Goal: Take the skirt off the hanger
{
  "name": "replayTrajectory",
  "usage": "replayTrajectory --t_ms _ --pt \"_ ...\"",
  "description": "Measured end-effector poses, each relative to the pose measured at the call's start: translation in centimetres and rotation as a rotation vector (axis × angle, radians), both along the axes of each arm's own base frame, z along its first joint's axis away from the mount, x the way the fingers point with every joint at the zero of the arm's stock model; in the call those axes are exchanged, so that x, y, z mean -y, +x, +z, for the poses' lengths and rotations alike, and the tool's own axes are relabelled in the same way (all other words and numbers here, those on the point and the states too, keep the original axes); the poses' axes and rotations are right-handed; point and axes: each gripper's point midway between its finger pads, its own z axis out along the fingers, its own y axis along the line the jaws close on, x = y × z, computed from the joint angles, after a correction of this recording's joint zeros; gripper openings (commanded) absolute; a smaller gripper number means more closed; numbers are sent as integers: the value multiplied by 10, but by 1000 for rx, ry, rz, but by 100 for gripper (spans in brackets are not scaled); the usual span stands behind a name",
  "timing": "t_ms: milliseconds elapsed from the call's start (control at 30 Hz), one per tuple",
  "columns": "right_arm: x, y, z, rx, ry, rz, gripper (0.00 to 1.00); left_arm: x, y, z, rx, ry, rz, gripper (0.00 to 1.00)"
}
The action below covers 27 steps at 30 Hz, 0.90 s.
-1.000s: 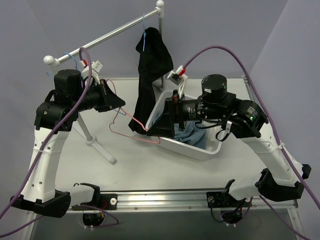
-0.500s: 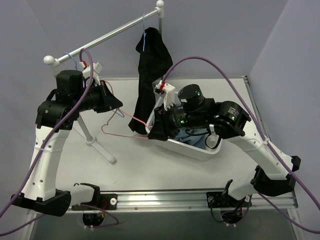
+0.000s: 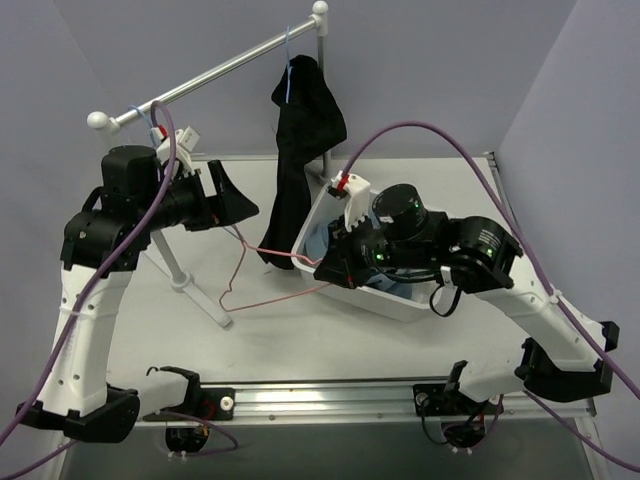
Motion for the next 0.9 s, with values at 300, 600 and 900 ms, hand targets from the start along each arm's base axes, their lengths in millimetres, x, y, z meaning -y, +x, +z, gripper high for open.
replayTrajectory --t_ms 300,600,900 --pt "38 -15 17 33 47 -37 0 -12 -43 51 166 -63 12 94" --pt "63 -10 34 97 63 -119 0 -59 -78 88 324 -43 225 94" --pt "57 30 58 256 69 -236 0 -94 -98 78 304 -14 401 94"
